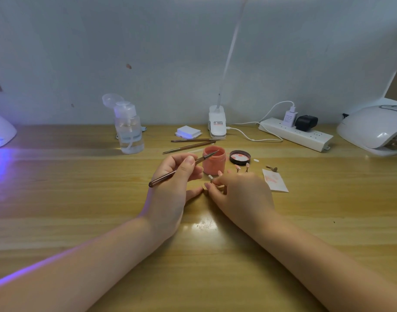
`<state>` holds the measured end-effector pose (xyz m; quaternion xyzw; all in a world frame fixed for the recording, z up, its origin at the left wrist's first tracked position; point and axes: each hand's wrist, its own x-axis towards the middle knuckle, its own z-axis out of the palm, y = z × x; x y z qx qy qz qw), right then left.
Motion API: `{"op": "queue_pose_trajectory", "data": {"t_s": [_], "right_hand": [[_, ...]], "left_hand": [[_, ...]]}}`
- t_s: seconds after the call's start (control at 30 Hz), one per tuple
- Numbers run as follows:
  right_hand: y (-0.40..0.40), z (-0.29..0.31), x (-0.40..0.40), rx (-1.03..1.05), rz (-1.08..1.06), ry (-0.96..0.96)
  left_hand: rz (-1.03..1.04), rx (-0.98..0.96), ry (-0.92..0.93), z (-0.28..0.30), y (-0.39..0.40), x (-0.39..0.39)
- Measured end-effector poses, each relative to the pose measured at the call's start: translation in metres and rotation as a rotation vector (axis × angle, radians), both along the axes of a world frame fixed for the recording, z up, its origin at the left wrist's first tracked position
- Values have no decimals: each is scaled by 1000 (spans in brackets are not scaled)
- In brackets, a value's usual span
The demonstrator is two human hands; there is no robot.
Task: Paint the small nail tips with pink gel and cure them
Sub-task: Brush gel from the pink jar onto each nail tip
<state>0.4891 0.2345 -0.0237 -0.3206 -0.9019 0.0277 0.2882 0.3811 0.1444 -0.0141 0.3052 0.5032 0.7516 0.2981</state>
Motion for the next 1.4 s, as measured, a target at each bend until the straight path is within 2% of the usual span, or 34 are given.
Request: {"op": "queue_pose_trajectory", "data": {"t_s": [0.2, 0.47, 0.6, 1.03, 1.17, 1.27, 1.4], "right_hand": [[0, -1, 2, 46, 68, 11], [-1, 10, 19, -193, 211, 420], [3, 15, 26, -263, 228, 513], [8, 14, 28, -254, 219, 514], [8, 14, 29, -213, 231, 476], [9, 16, 31, -266, 249, 470], [16, 16, 34, -293, 227, 472]], "left_hand": [[27, -6, 43, -1, 0, -1], [140, 35, 136, -4, -4, -14], [146, 38, 149, -4, -4, -15], [144, 32, 163, 0, -8, -11], [133, 52, 364, 1, -14, -9], [95, 64, 549, 2, -19, -6], [63, 75, 615, 3, -23, -2]]}}
